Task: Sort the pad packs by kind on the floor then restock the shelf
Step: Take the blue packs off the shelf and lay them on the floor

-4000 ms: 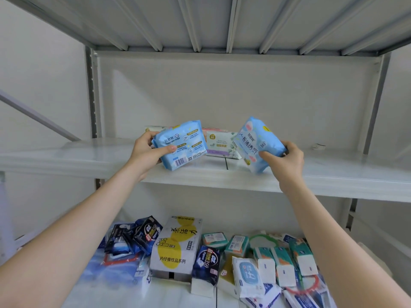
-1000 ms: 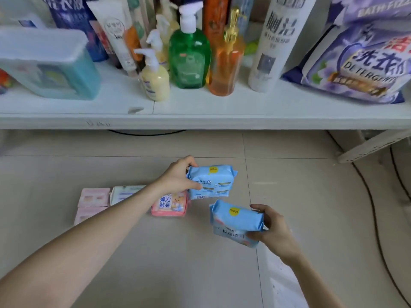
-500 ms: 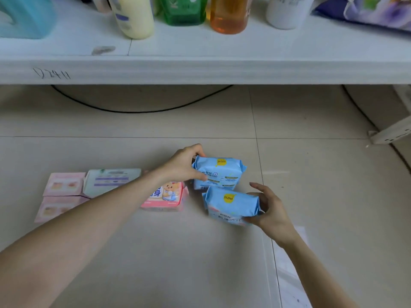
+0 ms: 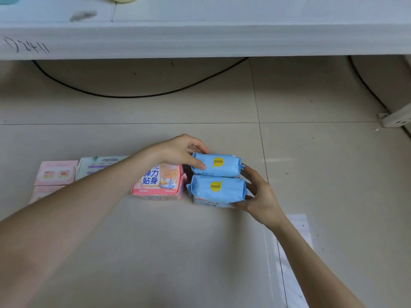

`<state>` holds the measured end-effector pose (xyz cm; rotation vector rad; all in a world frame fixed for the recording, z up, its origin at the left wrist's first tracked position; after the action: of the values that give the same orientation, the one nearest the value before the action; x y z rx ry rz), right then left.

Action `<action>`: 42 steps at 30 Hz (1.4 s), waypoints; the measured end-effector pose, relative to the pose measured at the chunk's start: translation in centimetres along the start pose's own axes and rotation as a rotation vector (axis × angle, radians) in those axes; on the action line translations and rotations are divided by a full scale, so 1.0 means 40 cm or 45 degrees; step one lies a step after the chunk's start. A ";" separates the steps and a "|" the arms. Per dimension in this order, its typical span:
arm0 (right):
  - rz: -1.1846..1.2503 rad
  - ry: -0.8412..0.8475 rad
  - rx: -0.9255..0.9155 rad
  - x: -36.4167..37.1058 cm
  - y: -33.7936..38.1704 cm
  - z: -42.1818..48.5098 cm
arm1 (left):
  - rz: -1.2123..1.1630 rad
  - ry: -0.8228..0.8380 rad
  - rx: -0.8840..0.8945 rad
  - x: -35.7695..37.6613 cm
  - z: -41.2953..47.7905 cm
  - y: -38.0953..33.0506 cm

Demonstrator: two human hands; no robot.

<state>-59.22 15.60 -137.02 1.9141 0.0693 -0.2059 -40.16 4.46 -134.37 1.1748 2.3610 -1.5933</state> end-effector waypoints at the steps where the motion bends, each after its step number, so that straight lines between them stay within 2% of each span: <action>1: 0.010 0.005 0.003 0.006 0.001 0.002 | 0.005 0.002 -0.002 -0.002 0.001 0.001; 13: 0.038 -0.019 0.015 0.011 -0.005 0.009 | 0.014 -0.020 -0.014 -0.011 -0.008 0.013; 23: -0.058 -0.054 0.029 0.002 -0.010 0.003 | 0.081 -0.048 -0.038 -0.017 -0.018 0.016; 30: -0.397 -0.196 0.025 -0.054 0.042 -0.053 | 0.363 -0.237 -0.036 -0.060 -0.083 0.000; 33: -0.600 -0.238 -0.003 -0.073 0.108 -0.098 | 0.648 -0.339 0.081 -0.074 -0.140 -0.046; 37: -1.130 -0.143 -0.145 -0.060 0.230 -0.163 | 1.085 -0.334 0.145 -0.073 -0.243 -0.106; 42: -1.431 0.028 -0.188 -0.041 0.393 -0.254 | 1.319 -0.257 0.177 -0.082 -0.404 -0.208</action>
<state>-57.38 19.76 -118.80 1.5374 1.1442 -0.8914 -37.35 14.36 -119.03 1.7239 1.1367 -1.3545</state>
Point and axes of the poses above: each hand's wrist, its own z-axis towards the middle knuckle, its own x-axis out of the palm, y = z × x, the point moved 8 cm from there along z, towards the middle knuckle, and after that the axes turned 12 degrees about -y, right-handed, at the moved point
